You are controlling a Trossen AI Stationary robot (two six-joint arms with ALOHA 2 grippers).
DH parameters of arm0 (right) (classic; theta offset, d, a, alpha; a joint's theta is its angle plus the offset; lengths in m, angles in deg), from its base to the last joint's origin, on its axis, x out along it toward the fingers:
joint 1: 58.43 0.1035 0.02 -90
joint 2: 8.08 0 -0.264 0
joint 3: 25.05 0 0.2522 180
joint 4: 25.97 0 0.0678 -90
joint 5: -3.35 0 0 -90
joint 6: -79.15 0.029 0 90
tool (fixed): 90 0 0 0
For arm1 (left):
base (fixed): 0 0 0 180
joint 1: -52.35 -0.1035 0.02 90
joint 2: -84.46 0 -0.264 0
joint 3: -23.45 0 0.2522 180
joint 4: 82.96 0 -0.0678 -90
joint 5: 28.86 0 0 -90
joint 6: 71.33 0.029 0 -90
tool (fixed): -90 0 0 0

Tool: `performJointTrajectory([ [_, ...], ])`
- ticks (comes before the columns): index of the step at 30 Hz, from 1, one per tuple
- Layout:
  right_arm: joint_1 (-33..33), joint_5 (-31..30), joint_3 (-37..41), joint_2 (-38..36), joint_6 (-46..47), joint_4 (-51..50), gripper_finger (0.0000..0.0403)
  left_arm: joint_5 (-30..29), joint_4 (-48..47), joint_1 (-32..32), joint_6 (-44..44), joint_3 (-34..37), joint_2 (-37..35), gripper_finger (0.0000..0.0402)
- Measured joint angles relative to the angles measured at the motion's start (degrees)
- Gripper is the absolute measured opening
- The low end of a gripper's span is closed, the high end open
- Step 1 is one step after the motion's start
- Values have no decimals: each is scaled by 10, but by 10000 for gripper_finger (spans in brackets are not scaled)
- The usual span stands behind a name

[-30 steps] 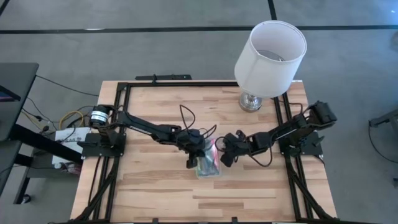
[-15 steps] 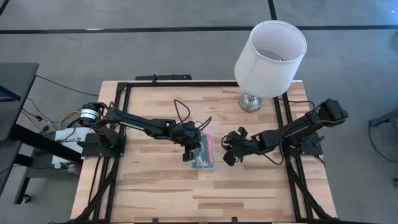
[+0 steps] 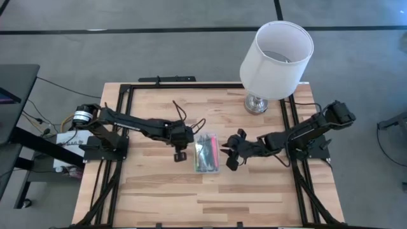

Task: Pick & place school supplies into a supply box
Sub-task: Close the transparent supply box

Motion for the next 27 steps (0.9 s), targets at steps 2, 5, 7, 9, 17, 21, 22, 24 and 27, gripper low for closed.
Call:
performJointTrajectory([
  [2,-8,16,0,0,-4,5,97,-2,-7,0,-1,0,9,24],
  [5,-19,32,0,0,-6,5,98,-2,4,-3,-1,0,17,24],
  [7,-24,40,0,0,-11,9,97,0,33,-6,1,0,30,24],
  [9,-29,48,0,0,-15,16,98,10,51,-7,1,0,40,24],
  [17,-30,56,0,0,-12,11,98,23,73,-6,1,0,68,24],
  [21,-30,56,0,0,-11,9,98,20,91,-7,6,0,67,24],
  [22,-30,56,0,0,-11,9,98,20,95,-8,9,0,67,24],
  [24,-30,56,0,0,-10,9,98,20,104,-8,12,0,67,24],
  [27,-30,56,0,0,-10,9,98,20,109,-8,12,0,67,24],
])
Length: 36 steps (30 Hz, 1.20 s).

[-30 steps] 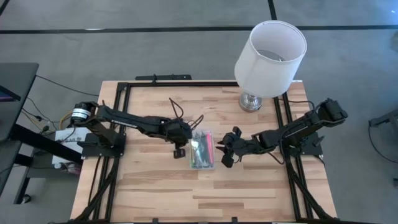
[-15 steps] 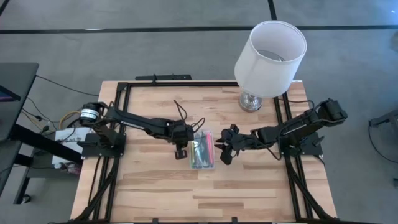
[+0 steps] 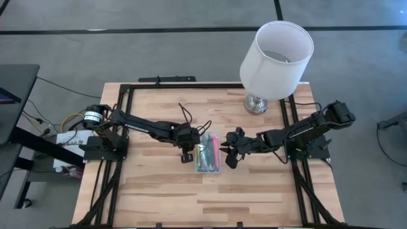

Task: Pick & place school supplies into a supply box
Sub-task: Close the transparent supply box, then return to Home Position

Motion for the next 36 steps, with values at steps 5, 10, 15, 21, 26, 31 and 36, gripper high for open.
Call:
performJointTrajectory([
  [5,0,0,0,0,0,0,98,-3,0,0,3,0,0,24],
  [10,0,7,0,-6,0,1,98,-2,0,0,-12,0,-13,24],
  [15,-3,13,-29,-59,-3,-3,98,38,31,0,5,-20,-94,24],
  [21,-16,12,-97,-167,-68,-101,98,-54,56,0,30,-54,-241,24],
  [26,-5,-4,-118,-272,-175,-169,98,-99,41,0,89,-59,-371,24],
  [31,18,-62,-61,-387,-189,-209,98,-101,-44,3,118,-35,-479,24],
  [36,31,-76,60,-519,-161,-154,98,-102,6,3,95,87,-588,24],
])
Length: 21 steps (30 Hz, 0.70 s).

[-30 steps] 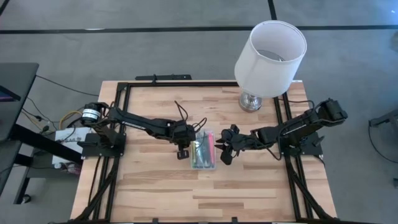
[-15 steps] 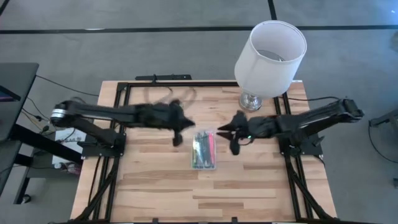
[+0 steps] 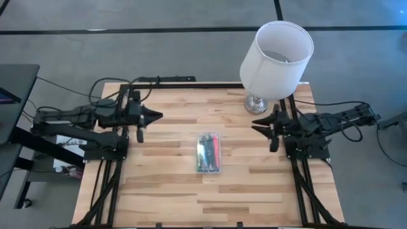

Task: Pick & place school supplies into a supply box
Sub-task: Return to Home Position

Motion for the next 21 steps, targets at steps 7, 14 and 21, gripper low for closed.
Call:
performJointTrajectory([
  [7,1,1,130,-166,51,17,98,-10,185,0,-71,238,-158,24],
  [14,7,1,195,-308,57,7,98,-2,214,1,-160,360,-285,24],
  [21,6,1,212,-308,82,7,98,4,210,1,-162,395,-370,24],
])
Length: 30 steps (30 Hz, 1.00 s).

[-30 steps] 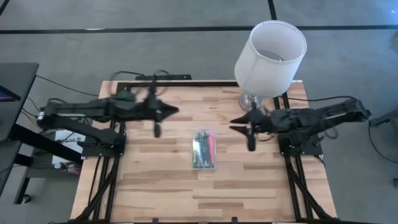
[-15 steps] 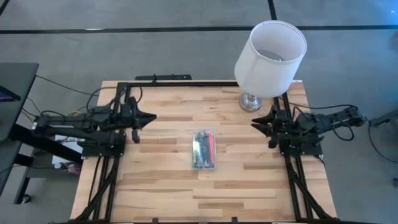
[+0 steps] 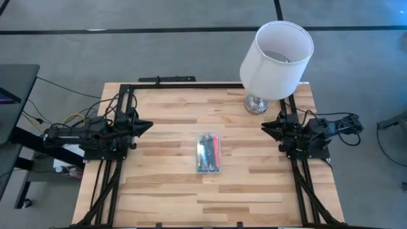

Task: Pick & place school supplies into a supply box
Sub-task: Return to Home Position

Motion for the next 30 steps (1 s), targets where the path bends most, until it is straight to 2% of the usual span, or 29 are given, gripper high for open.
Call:
performJointTrajectory([
  [5,-11,45,8,-9,15,8,98,-16,-3,-1,8,15,-29,24],
  [7,-27,80,14,-8,28,6,98,-26,-6,-1,7,22,-27,24],
  [12,-58,181,81,-9,65,93,98,-32,7,-1,-22,51,-27,24],
  [14,-58,182,112,-9,65,120,98,-30,29,-1,-36,64,-27,24],
  [21,-59,119,111,-9,36,120,98,18,25,0,-60,74,-27,24],
  [26,-94,132,111,-9,46,118,98,36,15,0,-60,75,-27,24],
  [30,-126,164,111,-9,64,114,98,44,56,1,-60,102,-26,24],
])
